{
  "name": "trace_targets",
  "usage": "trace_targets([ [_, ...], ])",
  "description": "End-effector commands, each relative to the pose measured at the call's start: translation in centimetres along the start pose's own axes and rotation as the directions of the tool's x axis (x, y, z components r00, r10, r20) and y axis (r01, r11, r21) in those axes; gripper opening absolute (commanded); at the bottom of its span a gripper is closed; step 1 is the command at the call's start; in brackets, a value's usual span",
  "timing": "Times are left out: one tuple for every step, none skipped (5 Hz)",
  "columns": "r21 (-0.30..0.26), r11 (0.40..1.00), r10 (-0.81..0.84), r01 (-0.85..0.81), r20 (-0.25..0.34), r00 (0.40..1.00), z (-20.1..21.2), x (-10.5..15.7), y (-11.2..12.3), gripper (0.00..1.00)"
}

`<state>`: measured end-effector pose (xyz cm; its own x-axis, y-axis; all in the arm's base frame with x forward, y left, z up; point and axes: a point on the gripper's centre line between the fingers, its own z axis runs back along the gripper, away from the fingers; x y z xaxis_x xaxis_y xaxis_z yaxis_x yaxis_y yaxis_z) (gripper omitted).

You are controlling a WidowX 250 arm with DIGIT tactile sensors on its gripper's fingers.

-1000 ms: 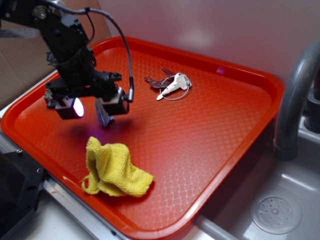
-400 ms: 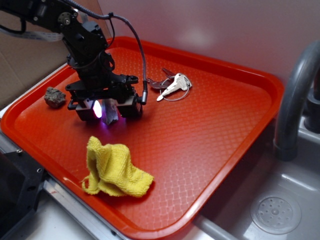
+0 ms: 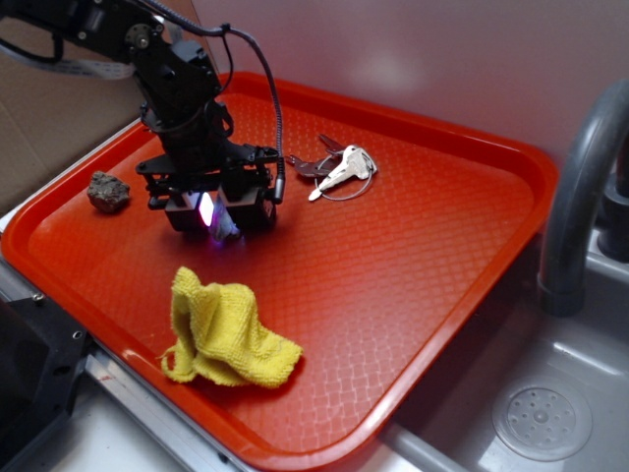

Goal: Grab the wood chip.

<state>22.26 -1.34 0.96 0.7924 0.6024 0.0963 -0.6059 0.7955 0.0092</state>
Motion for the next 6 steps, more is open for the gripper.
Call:
trace_targets([
  [0.051,0.999,0.008,-0.006,-0.033,0.999,-1.0,-0.2,1.3,0.0],
  [0.091,0.993,-0.065,0.069,-0.044,0.997,-0.1,-0.4,1.3,0.0],
  [0.084,0.961,-0.26,0.264,-0.065,0.964,3.4,-2.6,1.7,0.0],
  [-0.015,0.883,-0.468,0.468,-0.091,0.879,7.8,-6.1,1.4,0.0],
  [-0.126,0.803,-0.581,0.583,0.054,0.812,12.7,-7.1,0.6,0.0],
  [-0.167,0.785,-0.588,0.597,0.103,0.802,17.6,-5.8,0.9,0.0],
])
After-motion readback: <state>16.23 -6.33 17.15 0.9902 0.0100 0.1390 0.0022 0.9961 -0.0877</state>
